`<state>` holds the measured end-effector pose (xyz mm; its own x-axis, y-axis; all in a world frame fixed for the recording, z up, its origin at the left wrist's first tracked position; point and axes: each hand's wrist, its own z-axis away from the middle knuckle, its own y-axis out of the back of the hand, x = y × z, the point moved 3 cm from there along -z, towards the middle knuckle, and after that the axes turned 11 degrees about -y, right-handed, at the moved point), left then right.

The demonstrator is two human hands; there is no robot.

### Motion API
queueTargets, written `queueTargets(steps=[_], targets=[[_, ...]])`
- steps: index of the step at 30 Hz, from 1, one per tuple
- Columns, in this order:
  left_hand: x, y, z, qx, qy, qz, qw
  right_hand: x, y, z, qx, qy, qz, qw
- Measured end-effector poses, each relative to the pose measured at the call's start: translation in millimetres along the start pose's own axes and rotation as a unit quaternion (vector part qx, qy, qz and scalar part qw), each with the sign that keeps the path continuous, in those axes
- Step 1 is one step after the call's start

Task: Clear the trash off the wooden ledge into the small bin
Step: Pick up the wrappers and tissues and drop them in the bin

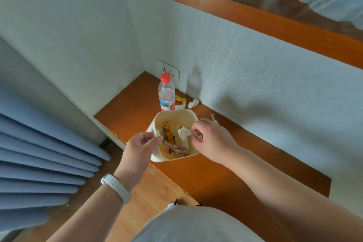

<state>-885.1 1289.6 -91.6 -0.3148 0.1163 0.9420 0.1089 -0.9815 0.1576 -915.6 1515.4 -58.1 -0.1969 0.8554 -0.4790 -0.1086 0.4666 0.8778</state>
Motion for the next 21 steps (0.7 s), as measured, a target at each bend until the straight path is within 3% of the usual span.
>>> queueTargets(steps=[9,14,21], targets=[[-1.4,-8.4,-6.0,-0.001,0.007,0.014,1.000,21.6,-3.7,-9.7,-0.010,-0.024,-0.036,0.999],[-0.9,-7.8,-11.1,0.008,0.020,0.027,0.999,74.8,-12.6,-19.5,-0.008,-0.130,-0.045,0.990],[-6.8,0.9,-11.8,0.027,0.033,0.022,0.999,149.4,-60.1,-36.3,-0.105,-0.248,0.028,0.963]])
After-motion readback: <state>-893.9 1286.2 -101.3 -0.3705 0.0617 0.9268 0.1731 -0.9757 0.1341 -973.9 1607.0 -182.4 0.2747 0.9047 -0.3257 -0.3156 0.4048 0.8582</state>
